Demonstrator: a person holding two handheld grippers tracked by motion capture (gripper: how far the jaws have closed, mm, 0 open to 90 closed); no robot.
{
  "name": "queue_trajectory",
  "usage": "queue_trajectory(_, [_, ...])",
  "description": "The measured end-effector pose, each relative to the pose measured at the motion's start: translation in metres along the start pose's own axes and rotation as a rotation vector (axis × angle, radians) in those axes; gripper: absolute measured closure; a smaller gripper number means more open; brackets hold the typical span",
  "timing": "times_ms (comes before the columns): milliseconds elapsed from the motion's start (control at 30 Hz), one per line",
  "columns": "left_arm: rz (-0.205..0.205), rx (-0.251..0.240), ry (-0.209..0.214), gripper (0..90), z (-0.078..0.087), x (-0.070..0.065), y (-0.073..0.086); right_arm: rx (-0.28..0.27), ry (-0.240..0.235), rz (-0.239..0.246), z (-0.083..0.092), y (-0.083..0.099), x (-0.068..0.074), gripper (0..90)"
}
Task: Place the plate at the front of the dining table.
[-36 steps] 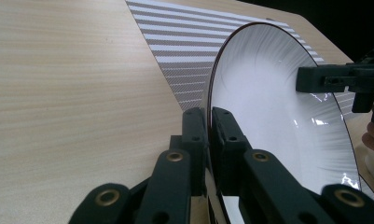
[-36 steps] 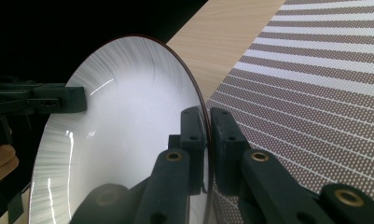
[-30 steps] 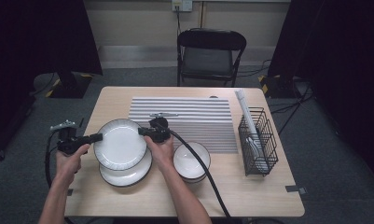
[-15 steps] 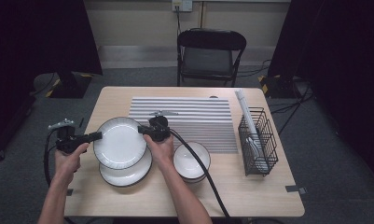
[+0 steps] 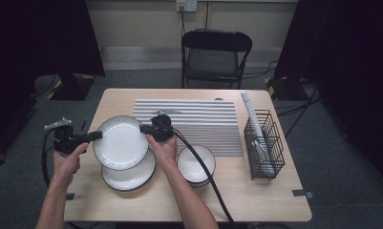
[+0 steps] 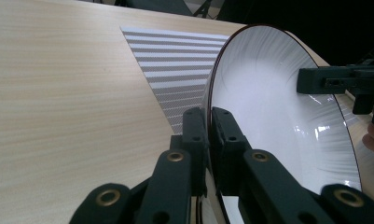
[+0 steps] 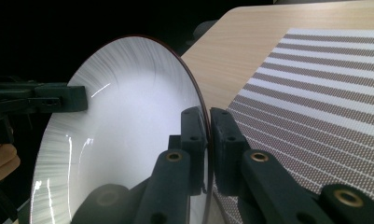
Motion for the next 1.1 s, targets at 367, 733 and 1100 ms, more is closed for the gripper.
queue_trajectory(367, [-0.014,-0.009,0.004,85.2,0.003,-0.005,-0.012,-0.011,0.002,0.010,0.005,-0.013,0.000,85.4])
queue_trajectory(733, [-0.025,-0.031,0.015,85.3,0.005,-0.015,-0.025,-0.023,0.013,0.027,0.013,-0.027,-0.001,85.4])
queue_trajectory(1100, [-0.038,-0.051,0.039,85.3,0.003,-0.028,-0.035,-0.035,0.035,0.068,0.029,-0.043,-0.004,85.5])
Point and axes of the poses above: each handheld gripper's, and its own axes: z roughly backward along the jaws, y roughly out of its underside, x roughly to its left, the point moved 10 cm from there along -z, roughly forward along the jaws, and after that the axes turned 12 degrees about z, right-handed, at the moved point
